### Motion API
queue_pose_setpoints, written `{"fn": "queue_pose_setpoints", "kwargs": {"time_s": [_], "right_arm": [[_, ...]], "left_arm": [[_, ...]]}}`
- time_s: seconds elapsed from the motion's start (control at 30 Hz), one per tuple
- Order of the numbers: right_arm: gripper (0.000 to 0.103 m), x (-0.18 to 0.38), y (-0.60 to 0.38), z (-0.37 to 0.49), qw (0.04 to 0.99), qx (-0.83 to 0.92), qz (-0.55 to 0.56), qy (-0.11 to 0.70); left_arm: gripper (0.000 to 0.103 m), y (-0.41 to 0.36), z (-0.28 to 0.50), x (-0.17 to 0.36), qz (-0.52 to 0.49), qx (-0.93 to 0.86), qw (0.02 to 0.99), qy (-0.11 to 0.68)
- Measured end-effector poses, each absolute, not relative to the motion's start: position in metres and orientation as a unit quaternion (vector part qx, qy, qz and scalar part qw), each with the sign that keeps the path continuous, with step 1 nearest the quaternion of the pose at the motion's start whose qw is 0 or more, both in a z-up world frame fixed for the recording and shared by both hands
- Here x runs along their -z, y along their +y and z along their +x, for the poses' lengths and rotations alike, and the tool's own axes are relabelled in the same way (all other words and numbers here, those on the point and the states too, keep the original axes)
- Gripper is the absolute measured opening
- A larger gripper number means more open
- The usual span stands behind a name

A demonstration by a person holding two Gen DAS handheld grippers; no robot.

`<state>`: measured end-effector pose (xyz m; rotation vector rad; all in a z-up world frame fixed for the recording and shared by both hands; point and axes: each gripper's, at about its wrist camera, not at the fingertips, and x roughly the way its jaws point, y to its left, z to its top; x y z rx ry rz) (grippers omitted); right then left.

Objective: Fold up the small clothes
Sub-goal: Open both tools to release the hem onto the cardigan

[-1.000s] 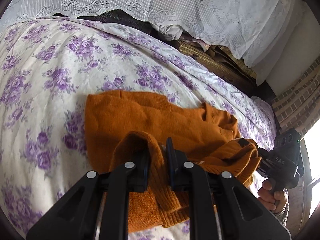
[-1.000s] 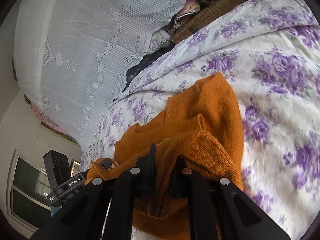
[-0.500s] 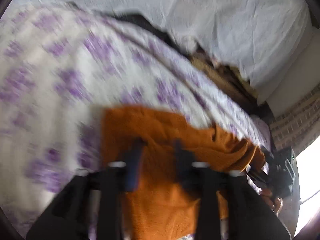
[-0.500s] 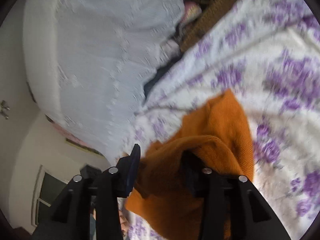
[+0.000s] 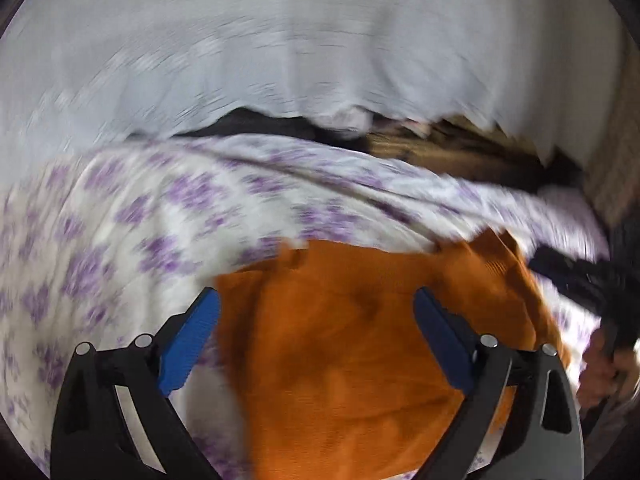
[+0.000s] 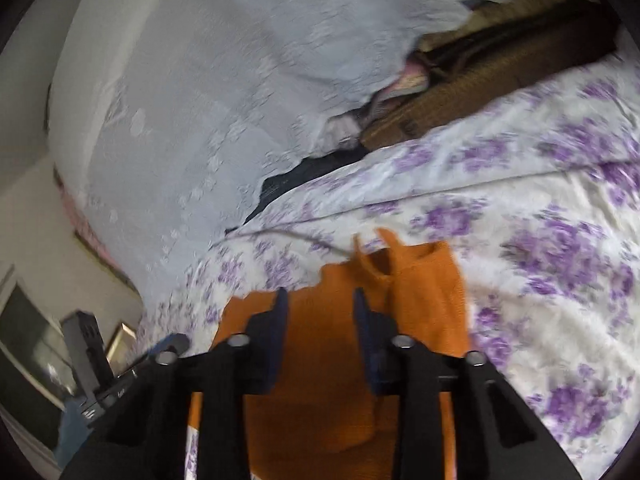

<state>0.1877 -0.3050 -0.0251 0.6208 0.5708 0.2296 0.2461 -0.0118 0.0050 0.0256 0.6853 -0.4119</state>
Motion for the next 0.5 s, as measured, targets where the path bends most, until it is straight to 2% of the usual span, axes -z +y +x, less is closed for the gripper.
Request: {"fn": "queue_pose_setpoints", "kwargs": {"time_s": [0.13,0.17,0.2,0.27,0.33,0.43,0.5], "right_arm": [[0.025,0.033,-0.284,0.215,0.915,-0.086,0.233,0.318],[0.023,0.041,-0.284,0.224,0.911,-0.07,0.228,0.336],[0.014,0.053,-0.288,0.234,0.904,-0.046,0.228,0.359],[0.003,0.068,-0.3,0.243,0.894,-0.045,0.249,0.371],[0.003,0.067,-0.31,0.239,0.889,-0.05,0.273,0.364],[0.014,0.052,-0.301,0.222,0.912,-0.032,0.239,0.332],[0.032,0.041,-0.283,0.211,0.927,-0.047,0.197,0.316]], "left_arm": [[0.095,-0.052,0.265,0.02,0.094,0.152,0.916,0.36],[0.097,-0.058,0.279,0.036,0.119,0.114,0.907,0.387],[0.098,-0.057,0.287,0.047,0.13,0.089,0.899,0.408],[0.099,-0.038,0.301,0.053,0.074,0.092,0.889,0.443],[0.099,-0.025,0.305,0.051,0.06,0.067,0.889,0.448],[0.099,-0.009,0.3,0.048,0.019,0.068,0.891,0.449],[0.099,-0.007,0.289,0.037,0.015,0.072,0.9,0.43]]}}
